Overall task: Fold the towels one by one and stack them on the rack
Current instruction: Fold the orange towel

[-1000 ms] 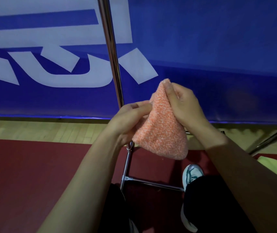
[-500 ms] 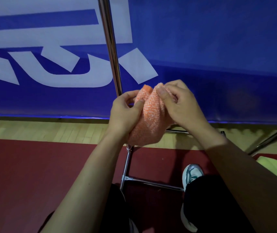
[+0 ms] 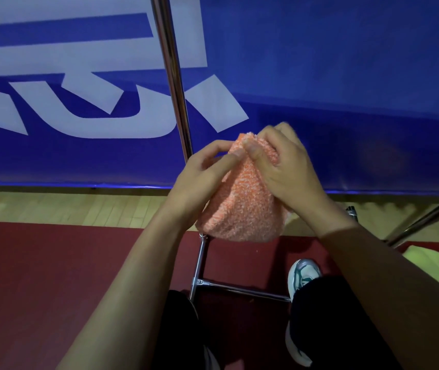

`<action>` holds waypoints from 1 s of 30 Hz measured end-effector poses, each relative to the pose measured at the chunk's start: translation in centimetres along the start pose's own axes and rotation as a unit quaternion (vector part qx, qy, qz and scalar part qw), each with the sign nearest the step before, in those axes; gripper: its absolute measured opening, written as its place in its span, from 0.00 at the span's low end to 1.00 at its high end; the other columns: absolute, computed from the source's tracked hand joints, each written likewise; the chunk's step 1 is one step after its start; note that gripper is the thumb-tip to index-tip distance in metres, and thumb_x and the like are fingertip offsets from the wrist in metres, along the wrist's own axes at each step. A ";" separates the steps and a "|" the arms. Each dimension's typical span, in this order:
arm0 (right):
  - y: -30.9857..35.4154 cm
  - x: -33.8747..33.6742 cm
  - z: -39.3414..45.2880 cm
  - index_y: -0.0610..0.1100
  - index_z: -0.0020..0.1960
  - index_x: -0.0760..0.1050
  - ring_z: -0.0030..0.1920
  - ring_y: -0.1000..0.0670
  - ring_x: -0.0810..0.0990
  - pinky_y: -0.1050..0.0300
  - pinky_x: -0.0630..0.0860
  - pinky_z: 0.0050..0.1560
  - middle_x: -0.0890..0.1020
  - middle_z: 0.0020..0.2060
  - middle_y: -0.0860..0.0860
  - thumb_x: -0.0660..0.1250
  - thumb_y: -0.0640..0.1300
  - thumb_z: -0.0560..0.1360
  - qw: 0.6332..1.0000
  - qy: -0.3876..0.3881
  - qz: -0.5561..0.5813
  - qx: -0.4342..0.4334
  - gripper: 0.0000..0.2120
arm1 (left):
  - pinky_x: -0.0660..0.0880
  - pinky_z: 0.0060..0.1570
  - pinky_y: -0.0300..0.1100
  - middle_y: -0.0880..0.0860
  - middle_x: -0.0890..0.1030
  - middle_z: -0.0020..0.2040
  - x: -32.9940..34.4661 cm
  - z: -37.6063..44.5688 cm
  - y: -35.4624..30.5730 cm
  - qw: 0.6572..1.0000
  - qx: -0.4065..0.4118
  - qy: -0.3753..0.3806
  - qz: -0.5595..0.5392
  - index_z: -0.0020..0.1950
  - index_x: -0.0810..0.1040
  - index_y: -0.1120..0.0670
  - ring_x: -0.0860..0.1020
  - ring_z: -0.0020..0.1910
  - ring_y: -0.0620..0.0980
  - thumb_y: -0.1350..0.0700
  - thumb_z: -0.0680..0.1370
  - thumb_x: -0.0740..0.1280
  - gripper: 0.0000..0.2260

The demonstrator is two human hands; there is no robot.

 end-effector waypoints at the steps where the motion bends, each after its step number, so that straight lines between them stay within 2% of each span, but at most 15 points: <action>1: -0.2 0.0 0.0 0.46 0.53 0.73 0.52 0.54 0.75 0.64 0.70 0.50 0.74 0.51 0.52 0.64 0.59 0.81 1.000 -0.008 0.009 0.003 0.16 | 0.78 0.65 0.62 0.54 0.87 0.56 0.3 -0.1 0.0 1.000 0.001 0.025 -0.007 0.64 0.81 0.49 0.85 0.57 0.57 0.49 0.82 0.70 0.12; 3: -0.5 0.2 0.1 0.49 0.61 0.71 0.61 0.53 0.74 0.61 0.70 0.57 0.74 0.59 0.54 0.63 0.63 0.80 0.999 0.018 0.024 0.020 0.19 | 0.79 0.63 0.63 0.57 0.87 0.56 0.8 -0.4 -0.1 0.998 0.013 0.063 0.004 0.68 0.78 0.51 0.85 0.57 0.58 0.55 0.81 0.72 0.15; 4: -0.6 0.3 0.0 0.51 0.65 0.70 0.62 0.55 0.75 0.61 0.70 0.57 0.75 0.61 0.55 0.61 0.65 0.80 0.998 0.049 0.025 0.034 0.21 | 0.79 0.63 0.64 0.57 0.87 0.56 0.9 -0.5 -0.2 0.997 0.021 0.073 0.016 0.69 0.77 0.52 0.85 0.57 0.59 0.58 0.81 0.72 0.16; 5: -0.7 0.3 0.0 0.54 0.65 0.70 0.59 0.58 0.77 0.62 0.72 0.54 0.78 0.60 0.56 0.59 0.67 0.79 0.995 0.081 0.025 0.046 0.22 | 0.79 0.62 0.64 0.57 0.87 0.56 1.0 -0.5 -0.2 0.996 0.027 0.079 0.027 0.69 0.76 0.52 0.85 0.57 0.59 0.60 0.81 0.71 0.17; 6: -0.7 0.4 -0.1 0.55 0.62 0.73 0.52 0.61 0.79 0.62 0.74 0.48 0.81 0.55 0.57 0.57 0.69 0.78 0.993 0.105 0.017 0.051 0.23 | 0.79 0.62 0.64 0.57 0.87 0.56 0.9 -0.5 -0.1 0.995 0.031 0.081 0.040 0.69 0.76 0.53 0.85 0.56 0.59 0.61 0.81 0.71 0.17; 8: -0.6 0.1 -0.1 0.49 0.50 0.77 0.39 0.59 0.81 0.57 0.74 0.37 0.83 0.40 0.54 0.55 0.72 0.77 0.993 0.110 -0.008 0.037 0.27 | 0.80 0.61 0.64 0.57 0.87 0.55 0.6 -0.5 -0.2 0.994 0.033 0.085 0.063 0.68 0.76 0.52 0.86 0.56 0.58 0.62 0.82 0.70 0.16; 10: -0.5 -0.3 0.0 0.44 0.39 0.74 0.30 0.56 0.75 0.55 0.71 0.32 0.78 0.30 0.51 0.58 0.71 0.77 0.996 0.088 -0.023 0.027 0.30 | 0.80 0.59 0.63 0.55 0.87 0.54 0.6 -0.6 -0.2 0.993 0.033 0.081 0.082 0.67 0.76 0.51 0.86 0.54 0.57 0.59 0.82 0.71 0.15; 13: -0.9 -1.0 0.4 0.42 0.33 0.65 0.26 0.53 0.68 0.53 0.65 0.30 0.69 0.25 0.50 0.61 0.68 0.79 0.997 0.034 -0.047 0.052 0.31 | 0.79 0.56 0.64 0.54 0.86 0.50 0.4 -0.5 0.1 0.988 0.039 0.038 0.146 0.65 0.72 0.48 0.84 0.50 0.59 0.49 0.80 0.73 0.17; 16: -2.0 -1.8 0.8 0.41 0.35 0.65 0.29 0.50 0.70 0.49 0.66 0.34 0.70 0.28 0.47 0.58 0.65 0.82 0.995 -0.009 -0.035 0.096 0.30 | 0.83 0.49 0.56 0.50 0.86 0.52 0.1 -0.5 0.4 0.978 0.046 0.056 0.197 0.63 0.69 0.47 0.85 0.47 0.53 0.44 0.78 0.74 0.21; 18: -2.6 -2.5 1.1 0.38 0.38 0.67 0.34 0.46 0.74 0.49 0.68 0.37 0.75 0.33 0.42 0.55 0.63 0.84 0.992 -0.029 -0.030 0.117 0.29 | 0.83 0.45 0.49 0.48 0.85 0.51 -0.3 -0.4 0.3 0.969 0.066 0.079 0.225 0.61 0.72 0.49 0.85 0.46 0.48 0.46 0.78 0.74 0.17; 20: -3.0 -3.2 1.3 0.40 0.38 0.66 0.33 0.48 0.71 0.51 0.65 0.36 0.72 0.33 0.44 0.53 0.61 0.85 0.991 -0.035 -0.015 0.126 0.27 | 0.83 0.49 0.50 0.48 0.85 0.50 -0.8 -0.4 0.3 0.955 0.081 0.094 0.268 0.57 0.80 0.50 0.85 0.48 0.46 0.46 0.80 0.73 0.11; 22: -3.5 -3.3 1.4 0.44 0.38 0.65 0.34 0.51 0.70 0.52 0.64 0.36 0.71 0.33 0.48 0.52 0.61 0.85 0.990 -0.027 -0.004 0.137 0.25 | 0.82 0.56 0.51 0.47 0.86 0.51 -1.2 -0.5 0.4 0.954 0.078 0.099 0.271 0.56 0.84 0.52 0.84 0.51 0.45 0.45 0.80 0.72 0.12; 24: -4.1 -3.3 1.4 0.43 0.39 0.67 0.36 0.51 0.72 0.52 0.67 0.38 0.73 0.34 0.49 0.50 0.62 0.85 0.987 -0.016 0.002 0.160 0.27 | 0.81 0.59 0.46 0.45 0.83 0.56 -1.5 -0.5 0.0 0.961 0.089 0.087 0.246 0.54 0.86 0.52 0.82 0.56 0.43 0.45 0.79 0.72 0.12; 27: -5.0 -3.0 1.5 0.36 0.50 0.77 0.45 0.42 0.81 0.49 0.74 0.45 0.83 0.44 0.42 0.48 0.65 0.84 0.982 0.000 0.016 0.190 0.34 | 0.82 0.54 0.44 0.46 0.79 0.60 -1.5 -0.7 -1.8 0.975 0.130 0.043 0.175 0.51 0.87 0.55 0.80 0.60 0.45 0.48 0.78 0.74 0.11; 30: -5.6 -2.5 1.2 0.39 0.57 0.80 0.50 0.40 0.82 0.46 0.78 0.52 0.84 0.49 0.40 0.47 0.67 0.83 0.974 0.033 0.038 0.220 0.36 | 0.80 0.57 0.45 0.48 0.83 0.56 -0.9 -1.0 -3.4 0.972 0.171 0.014 0.163 0.50 0.86 0.57 0.83 0.56 0.47 0.50 0.79 0.74 0.10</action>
Point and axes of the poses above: each hand's wrist, its own z-axis towards the middle knuckle, its own x-axis out of the palm, y = z × x, the point moved 6 cm from there along z, towards the middle knuckle
